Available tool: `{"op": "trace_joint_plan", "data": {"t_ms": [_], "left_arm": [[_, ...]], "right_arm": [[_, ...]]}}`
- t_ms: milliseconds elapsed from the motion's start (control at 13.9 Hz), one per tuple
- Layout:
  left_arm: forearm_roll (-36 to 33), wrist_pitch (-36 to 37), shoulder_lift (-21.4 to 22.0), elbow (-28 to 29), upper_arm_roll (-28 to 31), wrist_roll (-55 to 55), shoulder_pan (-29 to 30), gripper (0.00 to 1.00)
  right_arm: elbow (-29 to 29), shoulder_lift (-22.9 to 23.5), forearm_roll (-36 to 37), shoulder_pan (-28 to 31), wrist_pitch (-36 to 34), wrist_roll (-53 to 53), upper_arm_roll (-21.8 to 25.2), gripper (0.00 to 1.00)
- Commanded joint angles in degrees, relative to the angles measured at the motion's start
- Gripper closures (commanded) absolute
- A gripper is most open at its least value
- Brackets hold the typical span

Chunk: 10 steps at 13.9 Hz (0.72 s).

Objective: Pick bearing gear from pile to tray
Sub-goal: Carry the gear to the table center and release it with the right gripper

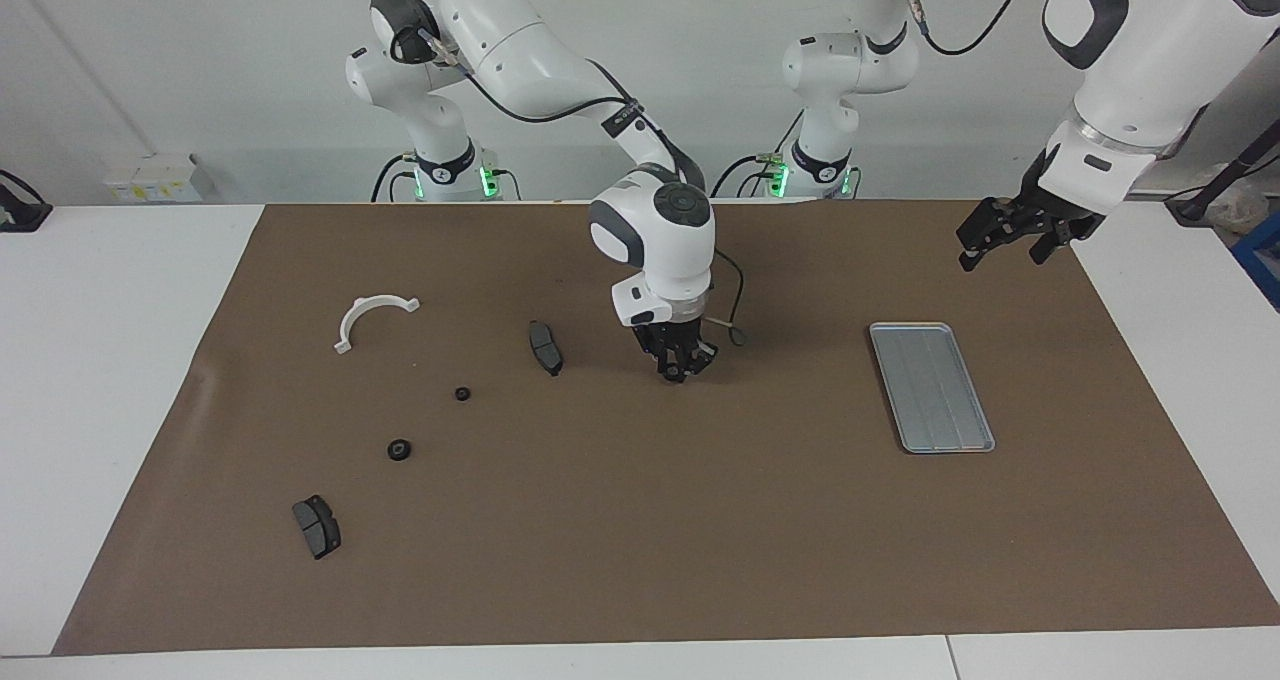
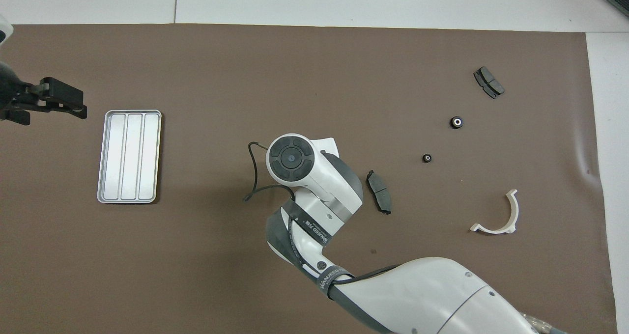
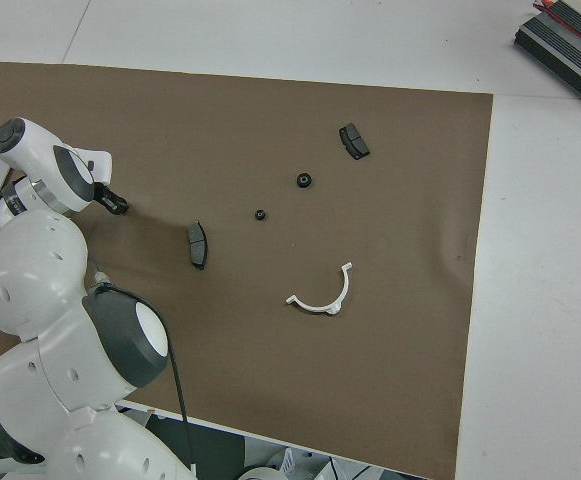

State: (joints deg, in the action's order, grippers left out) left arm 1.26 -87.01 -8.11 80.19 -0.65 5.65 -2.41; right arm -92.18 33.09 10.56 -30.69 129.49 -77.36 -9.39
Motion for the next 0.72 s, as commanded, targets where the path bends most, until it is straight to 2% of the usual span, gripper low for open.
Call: {"op": "trace_joint_plan", "data": {"t_ms": [0, 72, 144, 648], "left_arm": [[-0.56, -1.32, 1.69, 2.25, -0.32, -0.29, 0.56, 0.0], [-0.56, -1.32, 1.69, 2.25, -0.41, -0.29, 0.56, 0.0], [-0.56, -1.32, 1.69, 2.25, -0.41, -0.29, 0.56, 0.0], [-0.56, -1.32, 1.69, 2.25, -0.41, -0.29, 0.56, 0.0]], "right_arm": [[1.38, 0.22, 1.48, 1.07, -0.12, -0.69, -0.37, 0.3], [1.39, 0.22, 1.48, 1.25, -0.12, 0.01, -0.28, 0.2], [1.47, 0.22, 1.48, 1.34, -0.12, 0.72, -0.28, 0.16], [-0.28, -2.84, 0.86, 8.97, -1.17, 13.53, -0.36, 0.12]]}}
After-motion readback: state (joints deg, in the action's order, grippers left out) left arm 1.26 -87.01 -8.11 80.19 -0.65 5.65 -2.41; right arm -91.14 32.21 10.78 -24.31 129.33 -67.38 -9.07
